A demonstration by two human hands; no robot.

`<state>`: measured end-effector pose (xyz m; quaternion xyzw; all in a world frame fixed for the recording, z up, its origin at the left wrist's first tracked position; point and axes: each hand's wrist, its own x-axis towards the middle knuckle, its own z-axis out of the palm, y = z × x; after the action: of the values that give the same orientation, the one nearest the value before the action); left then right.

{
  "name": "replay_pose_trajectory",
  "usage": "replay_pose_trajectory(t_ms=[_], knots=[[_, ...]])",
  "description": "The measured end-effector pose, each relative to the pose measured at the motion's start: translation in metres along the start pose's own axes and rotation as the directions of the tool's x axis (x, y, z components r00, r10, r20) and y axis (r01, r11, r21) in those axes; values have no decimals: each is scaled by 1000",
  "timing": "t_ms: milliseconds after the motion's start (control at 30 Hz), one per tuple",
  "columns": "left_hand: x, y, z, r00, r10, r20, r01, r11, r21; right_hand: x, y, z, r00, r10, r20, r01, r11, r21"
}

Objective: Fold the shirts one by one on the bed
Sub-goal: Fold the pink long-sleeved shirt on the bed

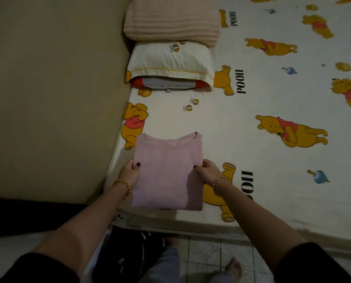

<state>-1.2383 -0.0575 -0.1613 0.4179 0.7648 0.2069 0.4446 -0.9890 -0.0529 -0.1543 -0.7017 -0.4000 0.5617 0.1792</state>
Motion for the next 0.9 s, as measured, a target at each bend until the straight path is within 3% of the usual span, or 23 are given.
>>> replay_pose_trajectory(t_ms=[300,400,567,700,900], knots=[[96,-9,-26,1000,-6,16,6,1000,-27,74,-30,51,992,-23,-124,13,997,-79],[117,-21,-19,995,-70,69,70,998,-5,95,-19,64,991,55,-122,-63,996,-65],[116,-62,-5,968,-240,76,237,971,41,101,25,84,969,190,-157,-201,978,-59],[103,-84,-1,963,-266,38,269,959,-91,91,40,89,966,178,-187,-192,980,-59],[96,-95,-10,956,-254,148,265,962,-63,87,47,84,980,125,-156,-141,985,-99]])
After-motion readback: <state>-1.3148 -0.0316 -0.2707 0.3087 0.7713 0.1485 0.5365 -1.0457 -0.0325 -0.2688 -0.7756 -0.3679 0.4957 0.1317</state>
